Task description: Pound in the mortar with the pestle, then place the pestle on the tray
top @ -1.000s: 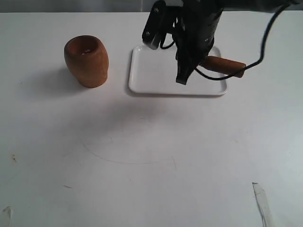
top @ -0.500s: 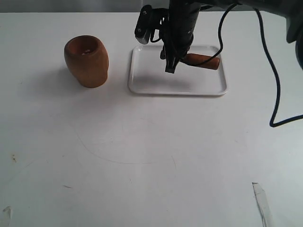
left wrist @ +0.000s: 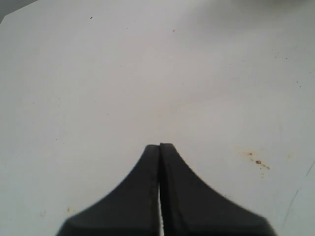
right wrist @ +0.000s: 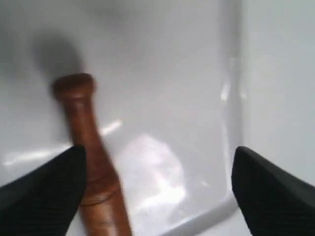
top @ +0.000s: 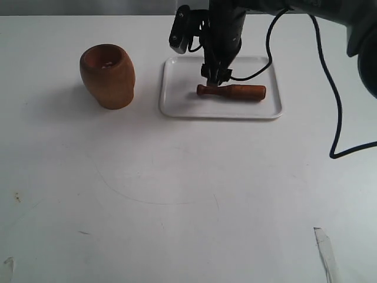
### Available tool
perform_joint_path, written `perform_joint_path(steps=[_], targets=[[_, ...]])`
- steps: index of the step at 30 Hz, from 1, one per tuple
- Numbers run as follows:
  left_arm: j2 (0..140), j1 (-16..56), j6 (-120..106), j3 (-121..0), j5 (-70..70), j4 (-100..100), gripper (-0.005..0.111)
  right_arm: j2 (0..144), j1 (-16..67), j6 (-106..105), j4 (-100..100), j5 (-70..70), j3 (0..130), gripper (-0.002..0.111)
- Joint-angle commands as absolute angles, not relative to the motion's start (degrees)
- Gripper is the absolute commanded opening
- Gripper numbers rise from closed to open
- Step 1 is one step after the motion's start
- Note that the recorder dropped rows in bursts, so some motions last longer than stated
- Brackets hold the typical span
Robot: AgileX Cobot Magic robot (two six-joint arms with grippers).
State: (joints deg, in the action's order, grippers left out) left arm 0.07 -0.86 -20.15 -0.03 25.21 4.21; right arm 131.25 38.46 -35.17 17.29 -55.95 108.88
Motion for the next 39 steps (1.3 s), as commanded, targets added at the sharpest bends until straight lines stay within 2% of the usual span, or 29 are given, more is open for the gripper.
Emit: perform_joint_path(steps=[1,7,10,13,17,23,27,33,39], targets=[[0.00,-0.42,-19.68,0.00,25.03,3.79,0.000,130.06,39.86,-19.67,34.02,-52.86,109.16,0.079],[0.00,-0.42,-19.68,0.00,25.03,3.79,0.000,125.70,39.78,-7.73,37.49,-53.04,109.16,0.078],[0.00,-0.42,-19.68,0.00,25.03,3.79,0.000,121.46,39.78,-1.08,38.42,-53.89,109.16,0.067],[0.00,-0.42,-19.68,0.00,25.03,3.79,0.000,115.76,39.78,4.21,38.42,-51.54,107.02,0.064],[0.00,-0.42,-19.68,0.00,25.03,3.79,0.000,105.31,39.78,11.47,40.17,-42.18,96.02,0.048],[0.00,-0.42,-19.68,0.00,25.03,3.79,0.000,91.61,39.78,26.93,52.26,-33.94,79.10,0.042],[0.00,-0.42,-19.68,0.00,25.03,3.79,0.000,84.11,39.78,37.11,61.86,-33.94,69.77,0.027],[0.00,-0.42,-19.68,0.00,25.03,3.79,0.000,71.01,39.78,44.01,65.63,-30.77,58.66,0.002],[0.00,-0.42,-19.68,0.00,25.03,3.79,0.000,54.62,39.90,45.07,63.25,-17.91,49.21,0.000]])
